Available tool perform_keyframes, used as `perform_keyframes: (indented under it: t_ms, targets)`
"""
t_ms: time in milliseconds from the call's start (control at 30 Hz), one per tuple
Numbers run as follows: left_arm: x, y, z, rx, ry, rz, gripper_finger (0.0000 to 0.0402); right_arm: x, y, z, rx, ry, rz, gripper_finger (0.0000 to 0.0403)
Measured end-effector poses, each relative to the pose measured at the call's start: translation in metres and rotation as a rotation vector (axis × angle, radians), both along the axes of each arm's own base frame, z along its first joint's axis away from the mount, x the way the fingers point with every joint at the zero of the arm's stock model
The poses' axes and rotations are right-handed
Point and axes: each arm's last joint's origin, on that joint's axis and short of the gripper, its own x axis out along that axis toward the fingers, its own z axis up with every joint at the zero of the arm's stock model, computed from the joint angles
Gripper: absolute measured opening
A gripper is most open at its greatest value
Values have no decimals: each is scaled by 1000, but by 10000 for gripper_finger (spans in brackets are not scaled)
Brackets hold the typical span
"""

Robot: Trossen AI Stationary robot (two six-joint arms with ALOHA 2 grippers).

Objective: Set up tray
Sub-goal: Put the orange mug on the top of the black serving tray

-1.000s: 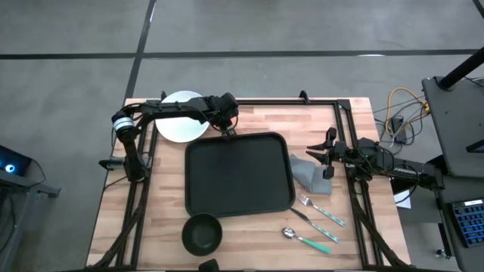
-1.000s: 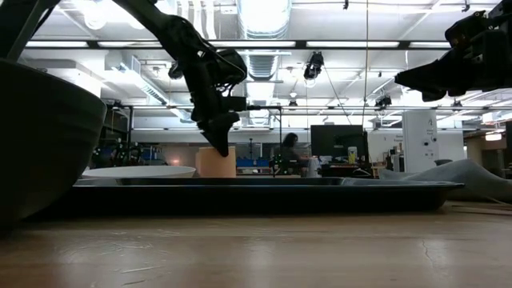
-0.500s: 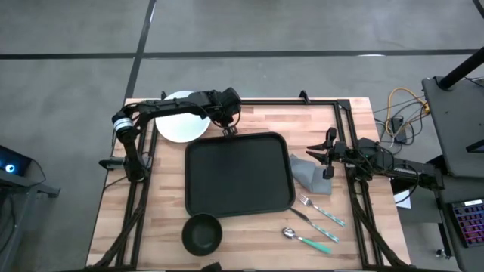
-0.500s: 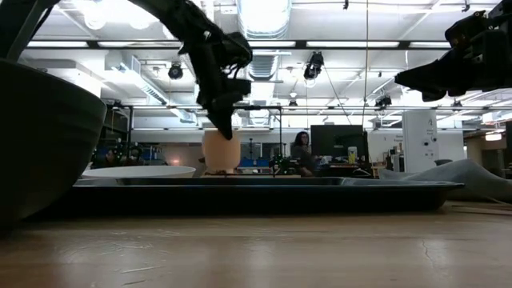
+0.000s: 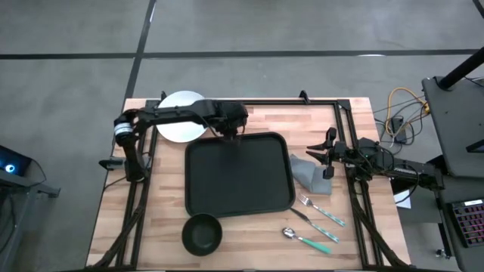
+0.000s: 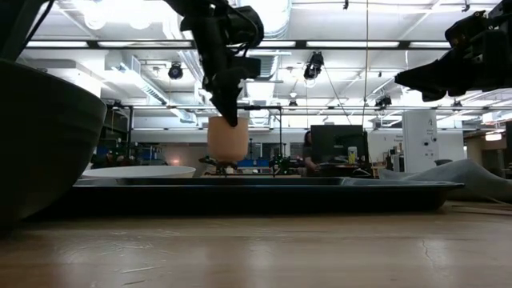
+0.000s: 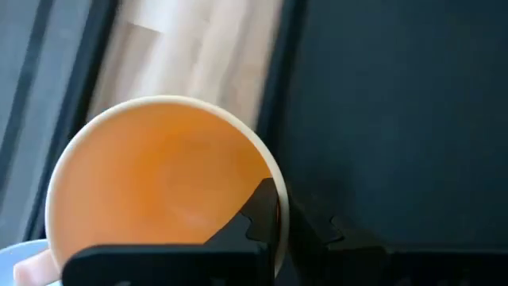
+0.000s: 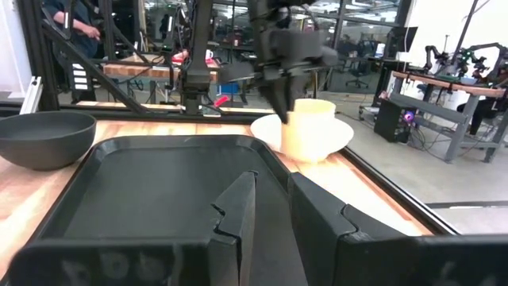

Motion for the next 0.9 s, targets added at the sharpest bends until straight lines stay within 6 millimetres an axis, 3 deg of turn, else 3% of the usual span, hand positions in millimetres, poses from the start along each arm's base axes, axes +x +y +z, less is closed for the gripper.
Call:
perform_keyframes:
  t_ms: [267,467,633,900]
  targets:
    - [4,-43,-12,-27,31,-76,0,0,0,0,-1,1,0,68]
    - [-9,-71,-15,-49,39,-98,0,0,0,0,-2,1,0,68]
    - [-34,-81,-12,-68,8,-63,0,0,0,0,-2,1,0,68]
    - [-89,-86,-7,-96,-196,31,0,0,0,0,-1,0,0,68]
